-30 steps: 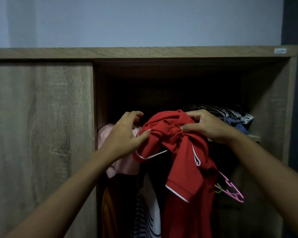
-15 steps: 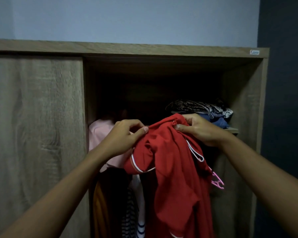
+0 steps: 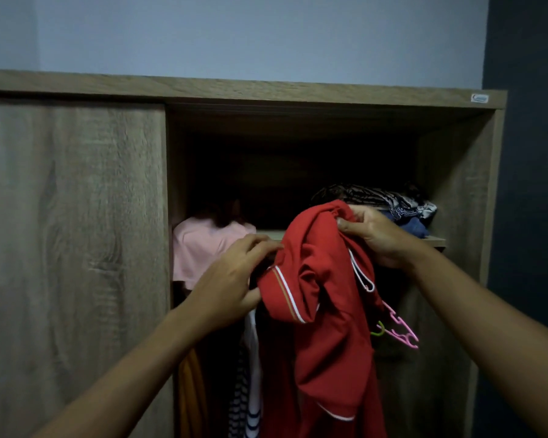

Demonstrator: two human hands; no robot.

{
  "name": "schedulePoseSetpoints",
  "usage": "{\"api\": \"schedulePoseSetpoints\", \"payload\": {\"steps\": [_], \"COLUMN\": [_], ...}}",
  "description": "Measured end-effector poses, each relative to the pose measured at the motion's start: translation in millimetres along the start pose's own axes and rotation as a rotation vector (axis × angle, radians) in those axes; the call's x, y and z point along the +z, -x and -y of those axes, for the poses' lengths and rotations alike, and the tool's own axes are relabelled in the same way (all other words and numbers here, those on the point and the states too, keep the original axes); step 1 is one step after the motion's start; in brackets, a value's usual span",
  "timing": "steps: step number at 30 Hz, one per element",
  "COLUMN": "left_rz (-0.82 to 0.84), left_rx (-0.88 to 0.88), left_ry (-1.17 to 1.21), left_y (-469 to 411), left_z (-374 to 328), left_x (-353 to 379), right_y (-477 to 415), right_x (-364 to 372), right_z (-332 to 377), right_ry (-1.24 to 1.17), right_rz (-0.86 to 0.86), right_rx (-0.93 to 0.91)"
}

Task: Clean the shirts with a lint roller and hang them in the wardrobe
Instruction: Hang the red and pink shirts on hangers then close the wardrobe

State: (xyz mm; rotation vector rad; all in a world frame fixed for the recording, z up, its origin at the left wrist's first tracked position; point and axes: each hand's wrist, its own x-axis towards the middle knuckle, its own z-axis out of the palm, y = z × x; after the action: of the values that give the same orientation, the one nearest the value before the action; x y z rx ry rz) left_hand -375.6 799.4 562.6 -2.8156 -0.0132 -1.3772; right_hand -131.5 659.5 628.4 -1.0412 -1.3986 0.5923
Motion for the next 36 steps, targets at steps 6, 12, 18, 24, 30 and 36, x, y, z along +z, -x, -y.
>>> {"api": "schedulePoseSetpoints", "payload": {"steps": [6, 12, 18, 24, 30, 36], "left_rz": [-0.165, -0.031, -0.016, 0.02, 0.01, 0.017], "left_rx": [-0.194, -0.457, -0.63, -0.602, -0.593, -0.703], "left_ry": [0.275, 0.111, 0.068, 0.018, -0.008, 0.12], "left_y": [-20, -32, -31, -26, -10, 38], "left_z": [-27, -34, -35, -35, -20, 24], "left_x": [-16, -6, 21, 31, 31, 29], "right_y": [8, 26, 53, 67, 65, 76], "right_x": [17, 39, 61, 72, 61, 22], "right_z": [-26, -43, -35, -41, -59, -68], "right_ry": [0.591, 0.598, 0.723, 0.717, 0.636, 0.505], "right_rz": [0.13, 0.158, 0.224, 0.254, 0.193, 0.154], "right_rx": [0.085, 0.128, 0.066, 0.136, 0.158, 0.243]}}
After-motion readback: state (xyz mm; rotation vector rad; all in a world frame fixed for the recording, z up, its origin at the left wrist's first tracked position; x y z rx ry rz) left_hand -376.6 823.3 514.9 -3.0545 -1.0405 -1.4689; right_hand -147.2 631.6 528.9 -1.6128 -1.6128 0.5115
